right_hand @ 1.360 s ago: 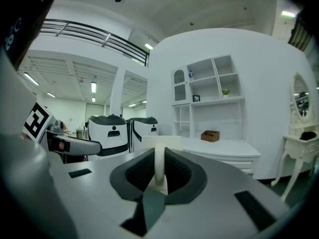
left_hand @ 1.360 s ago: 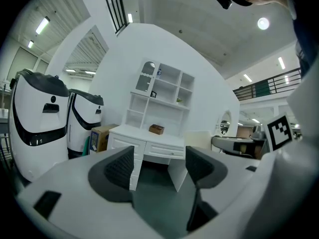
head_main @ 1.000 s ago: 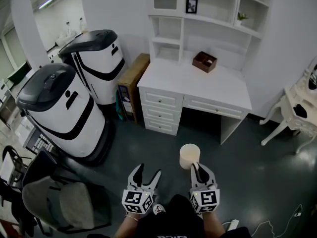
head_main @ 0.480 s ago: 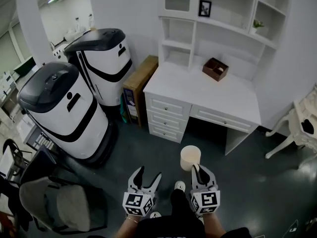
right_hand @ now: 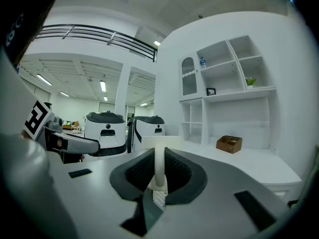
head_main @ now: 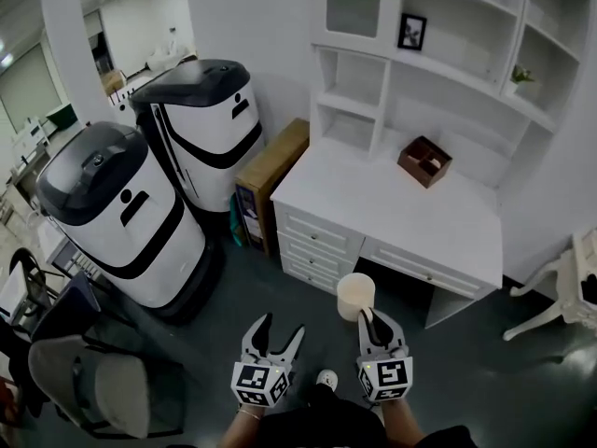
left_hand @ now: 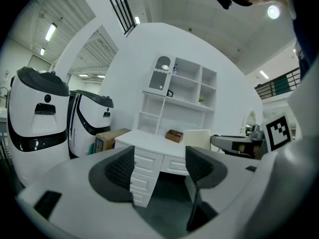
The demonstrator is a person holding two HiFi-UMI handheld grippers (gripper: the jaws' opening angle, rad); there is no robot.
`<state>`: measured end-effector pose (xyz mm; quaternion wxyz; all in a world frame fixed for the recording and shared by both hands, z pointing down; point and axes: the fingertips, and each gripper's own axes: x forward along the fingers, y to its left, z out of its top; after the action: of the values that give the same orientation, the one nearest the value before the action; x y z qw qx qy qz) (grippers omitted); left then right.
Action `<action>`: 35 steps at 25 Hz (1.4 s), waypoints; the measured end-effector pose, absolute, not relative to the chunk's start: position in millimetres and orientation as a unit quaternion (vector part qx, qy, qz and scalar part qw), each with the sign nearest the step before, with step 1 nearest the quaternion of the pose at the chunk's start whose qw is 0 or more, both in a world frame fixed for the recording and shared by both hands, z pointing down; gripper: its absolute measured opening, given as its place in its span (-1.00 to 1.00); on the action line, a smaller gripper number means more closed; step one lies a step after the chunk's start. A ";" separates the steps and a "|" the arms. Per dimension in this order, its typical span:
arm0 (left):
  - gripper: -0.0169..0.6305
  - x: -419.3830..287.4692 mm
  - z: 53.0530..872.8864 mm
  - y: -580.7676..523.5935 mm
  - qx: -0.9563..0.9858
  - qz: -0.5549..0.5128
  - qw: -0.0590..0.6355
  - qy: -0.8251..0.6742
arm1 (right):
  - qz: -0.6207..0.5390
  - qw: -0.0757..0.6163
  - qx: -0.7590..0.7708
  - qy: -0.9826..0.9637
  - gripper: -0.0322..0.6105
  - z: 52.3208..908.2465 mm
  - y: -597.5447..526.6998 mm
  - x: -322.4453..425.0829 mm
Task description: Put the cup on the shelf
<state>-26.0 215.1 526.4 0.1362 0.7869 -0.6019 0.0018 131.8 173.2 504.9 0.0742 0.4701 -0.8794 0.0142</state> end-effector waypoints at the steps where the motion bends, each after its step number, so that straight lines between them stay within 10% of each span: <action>1: -0.01 -21.2 526.9 205.7 0.785 0.001 0.137 -0.605 | 0.012 0.074 0.466 -0.882 -0.75 504.1 162.3 135.1; 35: -0.01 21.6 551.5 0.5 0.810 0.013 0.154 -0.566 | 0.034 0.083 0.486 -0.869 -0.75 527.0 -23.2 164.9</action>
<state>21.6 0.5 551.5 0.1540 0.8095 -0.5664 0.0126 164.9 -23.2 527.0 0.0832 0.4863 -0.8692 0.0344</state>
